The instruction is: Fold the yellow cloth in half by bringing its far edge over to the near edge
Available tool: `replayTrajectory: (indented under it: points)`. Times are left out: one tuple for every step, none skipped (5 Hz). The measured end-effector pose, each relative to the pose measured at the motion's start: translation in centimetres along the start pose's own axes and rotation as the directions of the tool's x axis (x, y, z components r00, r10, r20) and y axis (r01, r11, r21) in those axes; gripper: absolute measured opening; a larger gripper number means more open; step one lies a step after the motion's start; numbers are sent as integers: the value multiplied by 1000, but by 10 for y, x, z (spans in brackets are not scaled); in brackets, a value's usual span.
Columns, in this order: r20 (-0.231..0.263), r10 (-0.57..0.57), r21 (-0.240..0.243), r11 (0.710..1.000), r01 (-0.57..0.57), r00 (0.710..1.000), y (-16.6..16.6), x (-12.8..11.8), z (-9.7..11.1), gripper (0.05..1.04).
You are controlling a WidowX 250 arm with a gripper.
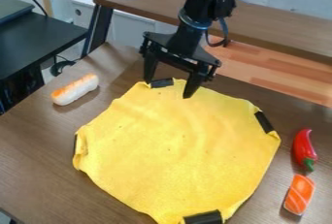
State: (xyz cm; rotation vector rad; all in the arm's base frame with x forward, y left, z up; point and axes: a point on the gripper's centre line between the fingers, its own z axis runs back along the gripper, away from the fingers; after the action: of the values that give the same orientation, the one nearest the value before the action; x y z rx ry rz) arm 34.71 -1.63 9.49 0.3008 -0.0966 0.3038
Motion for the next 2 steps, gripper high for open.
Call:
replayTrajectory:
  points:
    - [-34,-12,12,1000,13,999,-4,-3,-12,1000]
    - [-49,-77,-25,997,76,996,-10,14,-36,1000]
